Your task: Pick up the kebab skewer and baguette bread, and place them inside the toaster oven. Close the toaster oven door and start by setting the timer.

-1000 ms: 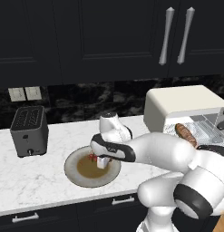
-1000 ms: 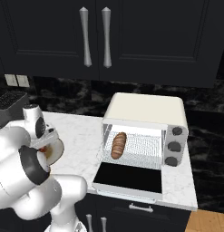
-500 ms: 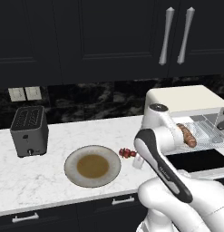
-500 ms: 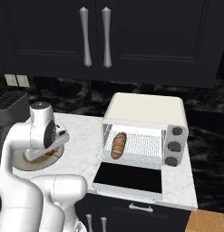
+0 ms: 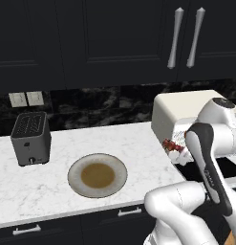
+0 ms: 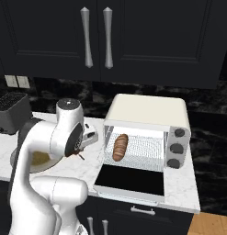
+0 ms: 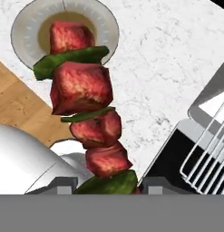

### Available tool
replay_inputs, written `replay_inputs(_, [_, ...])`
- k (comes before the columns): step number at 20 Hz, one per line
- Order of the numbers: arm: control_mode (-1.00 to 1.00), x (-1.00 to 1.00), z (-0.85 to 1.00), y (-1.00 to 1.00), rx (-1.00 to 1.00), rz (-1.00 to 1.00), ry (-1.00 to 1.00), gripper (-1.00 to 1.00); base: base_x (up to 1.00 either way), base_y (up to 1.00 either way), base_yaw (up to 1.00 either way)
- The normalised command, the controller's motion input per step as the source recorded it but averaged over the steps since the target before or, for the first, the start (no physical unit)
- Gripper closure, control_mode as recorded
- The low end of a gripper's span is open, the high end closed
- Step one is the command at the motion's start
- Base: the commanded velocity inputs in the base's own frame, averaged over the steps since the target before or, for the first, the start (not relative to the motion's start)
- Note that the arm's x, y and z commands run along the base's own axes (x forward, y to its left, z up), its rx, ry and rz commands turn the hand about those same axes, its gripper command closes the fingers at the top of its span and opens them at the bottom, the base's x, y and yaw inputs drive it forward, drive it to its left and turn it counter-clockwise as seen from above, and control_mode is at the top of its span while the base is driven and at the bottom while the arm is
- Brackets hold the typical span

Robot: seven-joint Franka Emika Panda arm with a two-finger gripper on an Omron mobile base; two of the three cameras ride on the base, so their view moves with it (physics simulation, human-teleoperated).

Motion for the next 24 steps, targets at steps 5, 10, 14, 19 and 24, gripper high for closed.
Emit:
replay_inputs(5, [-1.0, 0.0, 0.47, -1.0, 0.01, -0.26, 0.01, 1.0, 0.0, 0.0, 0.0])
replay_inputs(10, [-1.0, 0.0, -0.04, -0.94, 0.0, -0.23, 0.04, 1.0, 0.0, 0.0, 0.0])
replay_inputs(14, [-1.0, 0.16, -0.3, -0.75, 0.0, -0.26, 0.06, 1.0, 0.0, 0.0, 0.0])
replay_inputs(19, [-1.0, 0.5, -0.48, -0.49, 0.0, -0.29, 0.01, 1.0, 0.0, 0.0, 0.0])
replay_inputs(24, [-1.0, 0.52, -0.37, -0.39, 0.03, -0.26, 0.03, 1.0, 0.0, 0.0, 0.0])
